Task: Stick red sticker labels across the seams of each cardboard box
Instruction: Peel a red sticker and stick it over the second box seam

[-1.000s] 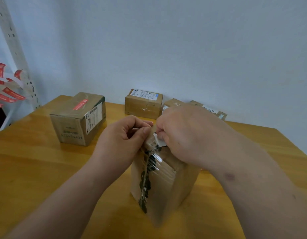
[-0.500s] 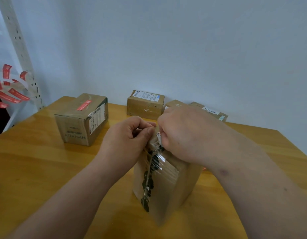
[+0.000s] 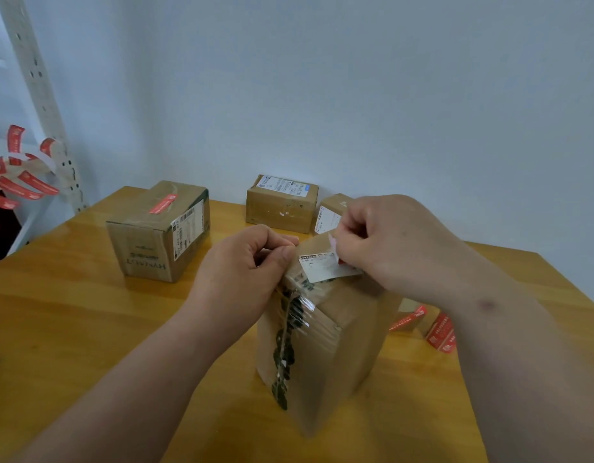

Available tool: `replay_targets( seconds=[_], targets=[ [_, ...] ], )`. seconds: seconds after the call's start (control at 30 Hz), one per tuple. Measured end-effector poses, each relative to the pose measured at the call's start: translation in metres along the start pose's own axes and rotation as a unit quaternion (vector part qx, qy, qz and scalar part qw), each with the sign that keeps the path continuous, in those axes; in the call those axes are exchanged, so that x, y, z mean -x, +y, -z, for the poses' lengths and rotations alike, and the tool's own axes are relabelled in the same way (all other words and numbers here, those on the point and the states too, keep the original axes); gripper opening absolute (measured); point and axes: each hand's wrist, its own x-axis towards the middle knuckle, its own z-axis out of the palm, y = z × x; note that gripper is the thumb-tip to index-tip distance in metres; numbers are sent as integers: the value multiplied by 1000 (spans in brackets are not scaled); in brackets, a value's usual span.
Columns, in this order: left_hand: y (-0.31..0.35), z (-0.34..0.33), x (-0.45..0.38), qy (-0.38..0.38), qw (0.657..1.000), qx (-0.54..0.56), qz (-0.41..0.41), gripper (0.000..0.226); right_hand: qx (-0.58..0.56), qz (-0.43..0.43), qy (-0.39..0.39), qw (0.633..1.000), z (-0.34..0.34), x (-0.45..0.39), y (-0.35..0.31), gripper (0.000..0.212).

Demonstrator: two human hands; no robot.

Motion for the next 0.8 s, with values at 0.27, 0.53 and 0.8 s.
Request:
replay_targets(
  seconds=[0.27,0.53,0.8],
  targets=[
    [2,-1,0,-1,1000,-2,-1,17,-290,-97,63,950,-4,-2,23,21],
    [4,2,-4,-19,999,-40,0,15,-469,-162,77,865,1,-7,27,11],
    [1,2,-5,-24,997,-69,-13,13,-551,-160,94,813,10,-7,31,13]
  ],
)
